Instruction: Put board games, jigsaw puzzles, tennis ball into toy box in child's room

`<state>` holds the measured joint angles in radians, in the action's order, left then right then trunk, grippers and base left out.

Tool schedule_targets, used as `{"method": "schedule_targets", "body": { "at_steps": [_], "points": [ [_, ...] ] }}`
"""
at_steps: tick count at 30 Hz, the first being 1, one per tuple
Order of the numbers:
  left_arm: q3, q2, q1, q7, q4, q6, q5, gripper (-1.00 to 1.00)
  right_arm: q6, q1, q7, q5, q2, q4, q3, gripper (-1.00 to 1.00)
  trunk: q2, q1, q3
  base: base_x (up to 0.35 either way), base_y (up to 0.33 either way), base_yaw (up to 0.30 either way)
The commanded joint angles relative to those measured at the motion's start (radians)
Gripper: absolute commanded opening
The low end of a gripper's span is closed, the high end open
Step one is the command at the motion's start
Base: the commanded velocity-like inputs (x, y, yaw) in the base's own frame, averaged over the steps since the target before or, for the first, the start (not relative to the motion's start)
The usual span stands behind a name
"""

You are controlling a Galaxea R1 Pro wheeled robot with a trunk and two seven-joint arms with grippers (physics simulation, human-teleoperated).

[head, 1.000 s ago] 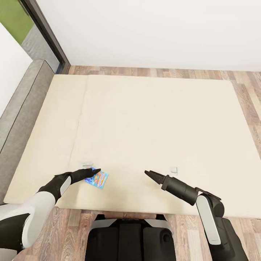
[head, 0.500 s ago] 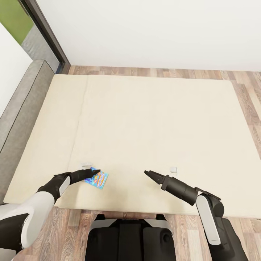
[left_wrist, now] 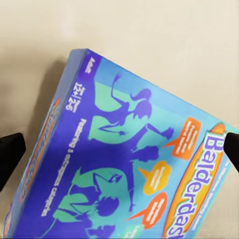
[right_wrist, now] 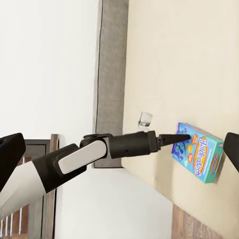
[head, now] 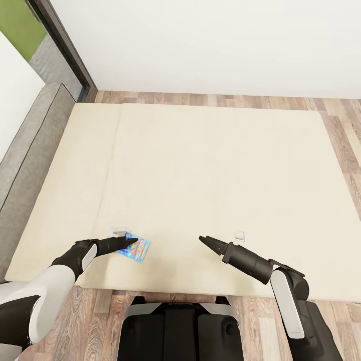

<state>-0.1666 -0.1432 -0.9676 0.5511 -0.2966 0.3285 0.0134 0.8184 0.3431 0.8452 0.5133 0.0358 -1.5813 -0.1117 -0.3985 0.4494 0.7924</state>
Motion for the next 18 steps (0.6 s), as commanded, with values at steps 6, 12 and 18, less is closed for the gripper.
{"method": "schedule_targets", "body": {
  "at_steps": [6, 12, 18],
  "points": [
    [-0.004, 0.005, 0.000, -0.051, -0.001, 0.049, 0.003, 1.00, 0.005, 0.000, 0.003, 0.000, 0.001, 0.000, -0.002, 1.00, -0.001, 0.001, 0.001, 0.000, 0.000, 0.000],
    [-0.001, 0.008, 0.000, -0.061, -0.001, 0.088, 0.009, 1.00, 0.005, 0.000, 0.004, 0.001, 0.001, 0.000, -0.002, 1.00, -0.001, 0.001, 0.001, 0.000, 0.000, 0.000],
    [0.024, 0.009, 0.000, -0.063, 0.000, 0.096, 0.011, 1.00, 0.005, 0.000, 0.003, 0.001, 0.001, 0.000, -0.002, 1.00, -0.001, 0.001, 0.001, 0.000, 0.000, 0.000]
  ]
}}
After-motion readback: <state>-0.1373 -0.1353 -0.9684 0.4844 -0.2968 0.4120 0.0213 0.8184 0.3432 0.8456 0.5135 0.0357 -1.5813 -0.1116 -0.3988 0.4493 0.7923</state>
